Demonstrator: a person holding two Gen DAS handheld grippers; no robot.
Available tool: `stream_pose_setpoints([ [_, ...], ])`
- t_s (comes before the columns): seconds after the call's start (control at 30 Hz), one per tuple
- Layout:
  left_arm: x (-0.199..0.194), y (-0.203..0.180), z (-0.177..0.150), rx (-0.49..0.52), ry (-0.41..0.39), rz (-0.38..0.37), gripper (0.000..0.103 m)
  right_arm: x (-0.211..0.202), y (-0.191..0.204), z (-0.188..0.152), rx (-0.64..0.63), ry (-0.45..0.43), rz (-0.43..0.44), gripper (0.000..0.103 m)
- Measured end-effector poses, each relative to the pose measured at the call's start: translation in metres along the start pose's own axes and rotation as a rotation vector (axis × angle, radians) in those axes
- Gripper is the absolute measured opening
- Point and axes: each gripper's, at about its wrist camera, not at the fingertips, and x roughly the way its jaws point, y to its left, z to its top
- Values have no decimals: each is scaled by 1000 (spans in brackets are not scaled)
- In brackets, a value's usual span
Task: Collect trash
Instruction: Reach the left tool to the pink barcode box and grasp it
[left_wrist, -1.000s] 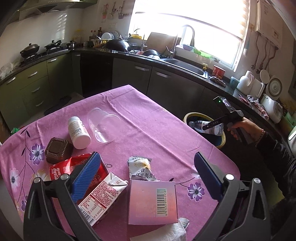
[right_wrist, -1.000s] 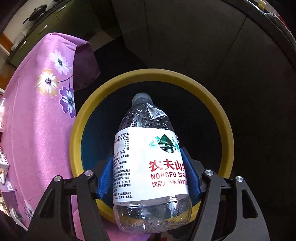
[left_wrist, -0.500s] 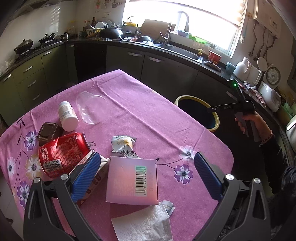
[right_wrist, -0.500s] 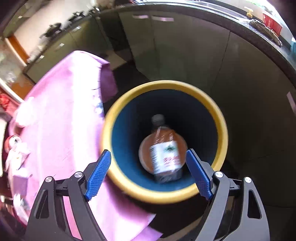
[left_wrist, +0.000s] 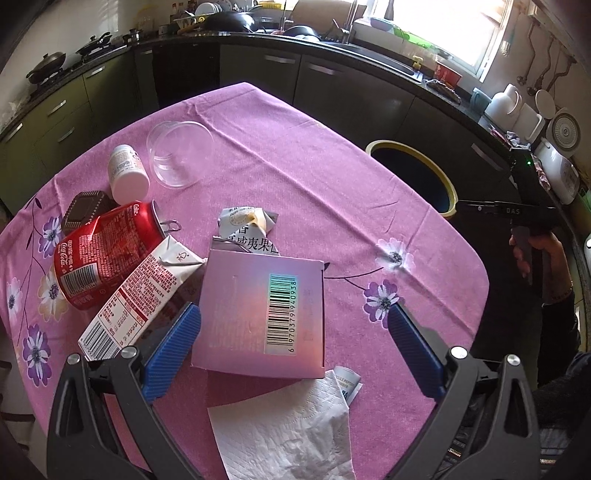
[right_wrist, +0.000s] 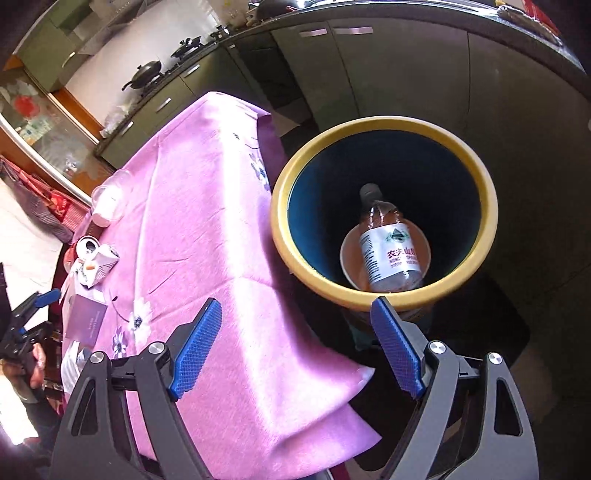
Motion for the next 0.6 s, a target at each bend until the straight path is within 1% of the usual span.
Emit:
stream_pose_setpoints([
  [0.07,4,0,0,-3,12,2,96,0,0,-1,1,1,8,82],
  [0.17,7,-2,0,12,13,30,96,2,0,-2,1,6,18,82],
  [0.37,7,-7,0,21,18,45,96,3,-3,-4,11,11,29,83],
  [0.47,4,-14,-4,41,25,35,96,5,-4,-4,13,17,32,83],
  [0.6,6,-15,-6,55,30,60,96,7,-5,-3,14,18,39,83],
])
